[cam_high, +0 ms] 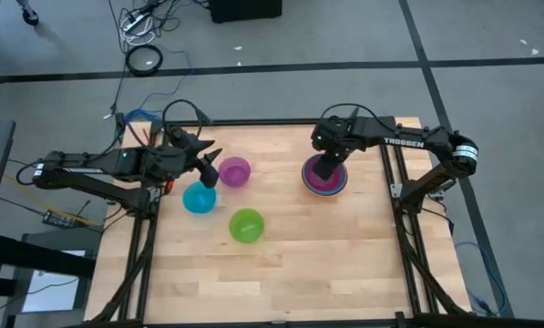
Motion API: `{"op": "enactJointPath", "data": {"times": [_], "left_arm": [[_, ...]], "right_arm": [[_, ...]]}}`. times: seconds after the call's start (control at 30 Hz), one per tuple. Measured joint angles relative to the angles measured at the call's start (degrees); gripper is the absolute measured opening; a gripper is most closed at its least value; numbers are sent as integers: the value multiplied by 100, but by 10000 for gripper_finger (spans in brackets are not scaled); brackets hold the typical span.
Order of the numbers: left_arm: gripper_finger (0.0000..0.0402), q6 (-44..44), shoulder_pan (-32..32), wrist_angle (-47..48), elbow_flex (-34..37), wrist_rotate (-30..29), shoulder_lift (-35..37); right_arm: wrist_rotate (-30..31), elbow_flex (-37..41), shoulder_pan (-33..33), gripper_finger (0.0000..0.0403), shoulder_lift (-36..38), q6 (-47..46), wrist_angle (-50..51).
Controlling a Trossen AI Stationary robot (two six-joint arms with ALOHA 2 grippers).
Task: Nest bowls inside each other
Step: Stack the red bowl on the top dark blue bowl, then stack the green bowl on the top red bowl
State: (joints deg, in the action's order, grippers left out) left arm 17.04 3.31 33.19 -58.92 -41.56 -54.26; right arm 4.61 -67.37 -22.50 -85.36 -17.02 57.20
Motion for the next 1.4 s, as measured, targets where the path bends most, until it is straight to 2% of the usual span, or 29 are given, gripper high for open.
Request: {"op": "enactJointPath", "data": {"times": [0.2, 0.3, 0.43, 0.5, 0.6, 0.67, 0.73, 0.83, 0.97, 1.1, 1.17, 1.4], "left_arm": [[152, 274, 0, 7, 0, -2, -5], [152, 464, 0, 74, 0, -9, -5], [152, 830, 0, 410, 0, 146, -67], [152, 1081, 0, 612, 0, 747, -158], [152, 1354, 8, 768, 0, 2353, -449], [152, 1427, 36, 667, 0, 3068, -786], [152, 1446, 18, 728, 0, 3342, -1161], [152, 1014, -185, 814, 0, 3707, -1707], [152, 643, -427, 1392, -24, 4554, -2261], [152, 275, -408, 2390, -141, 4601, -2614], [152, 319, -382, 2535, -167, 4605, -2683], [152, 1480, -305, 2317, -173, 4525, -2717]], "right_arm": [[374, 6, 0, 147, 37, 112, 516], [547, 7, 0, 150, 169, 247, 586], [1098, 7, 83, 147, 624, 497, 595], [1463, 7, 176, 145, 1001, 562, 646], [1886, 7, 341, 144, 1735, 517, 780], [1977, 4, 449, 144, 2289, 344, 851], [1988, 4, 540, 144, 2802, 92, 869], [2001, 2, 726, 144, 3424, -235, 878], [1984, 63, 1097, 145, 3823, -596, 974], [1980, 402, 1417, 146, 3860, -859, 982], [1976, 616, 1505, 146, 3786, -938, 948], [1918, 1340, 1698, 146, 3482, -1172, 855]]}}
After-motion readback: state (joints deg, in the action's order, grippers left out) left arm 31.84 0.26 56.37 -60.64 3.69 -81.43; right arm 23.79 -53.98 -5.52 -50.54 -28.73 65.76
